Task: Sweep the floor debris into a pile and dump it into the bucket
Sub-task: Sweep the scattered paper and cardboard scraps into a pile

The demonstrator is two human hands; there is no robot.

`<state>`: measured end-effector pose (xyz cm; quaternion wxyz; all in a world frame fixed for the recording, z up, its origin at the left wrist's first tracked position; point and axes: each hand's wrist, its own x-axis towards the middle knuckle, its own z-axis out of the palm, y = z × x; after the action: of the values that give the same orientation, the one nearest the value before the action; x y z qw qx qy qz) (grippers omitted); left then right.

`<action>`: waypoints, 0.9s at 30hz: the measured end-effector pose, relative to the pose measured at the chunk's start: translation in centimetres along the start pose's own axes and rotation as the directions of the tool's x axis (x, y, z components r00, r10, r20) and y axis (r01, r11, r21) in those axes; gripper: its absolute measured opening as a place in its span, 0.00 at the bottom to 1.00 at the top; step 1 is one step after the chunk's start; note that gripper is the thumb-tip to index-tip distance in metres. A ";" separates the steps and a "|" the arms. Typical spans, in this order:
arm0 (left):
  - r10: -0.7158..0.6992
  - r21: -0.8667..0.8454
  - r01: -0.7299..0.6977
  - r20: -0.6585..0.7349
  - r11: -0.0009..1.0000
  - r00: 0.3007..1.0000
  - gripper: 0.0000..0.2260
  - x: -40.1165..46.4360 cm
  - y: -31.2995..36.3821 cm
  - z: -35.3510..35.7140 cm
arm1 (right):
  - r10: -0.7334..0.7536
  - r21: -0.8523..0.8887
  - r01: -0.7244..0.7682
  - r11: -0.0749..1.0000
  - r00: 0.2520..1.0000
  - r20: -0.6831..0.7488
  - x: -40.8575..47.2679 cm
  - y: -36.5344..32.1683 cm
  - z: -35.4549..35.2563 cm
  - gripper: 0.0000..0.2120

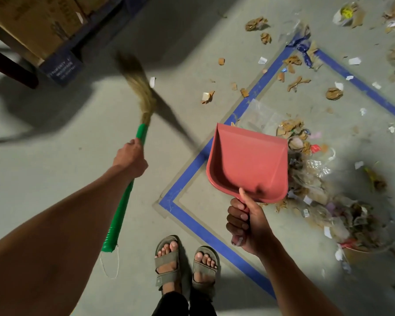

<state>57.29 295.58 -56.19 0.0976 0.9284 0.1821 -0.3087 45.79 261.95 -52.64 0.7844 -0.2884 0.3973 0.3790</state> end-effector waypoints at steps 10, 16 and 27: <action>0.621 0.322 -0.655 0.214 0.684 0.754 0.41 -3.0 9.7 2.1 | -0.054 0.039 0.055 0.998 0.998 -0.029 -3.4 -0.6 -1.2 0.22; 0.609 0.259 -0.605 0.074 0.753 0.790 0.40 -2.6 6.6 0.0 | -0.082 0.098 0.083 0.992 0.996 -0.020 -4.9 -1.7 -1.0 0.22; -0.040 -0.056 0.043 0.054 0.998 0.998 0.23 -2.0 4.6 1.2 | -0.120 0.128 0.117 0.985 0.993 0.013 -4.0 -1.3 -0.6 0.22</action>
<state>56.99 290.47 -55.64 0.1222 0.9129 0.2073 -0.3298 44.98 259.33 -49.43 0.8263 -0.2574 0.3946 0.3086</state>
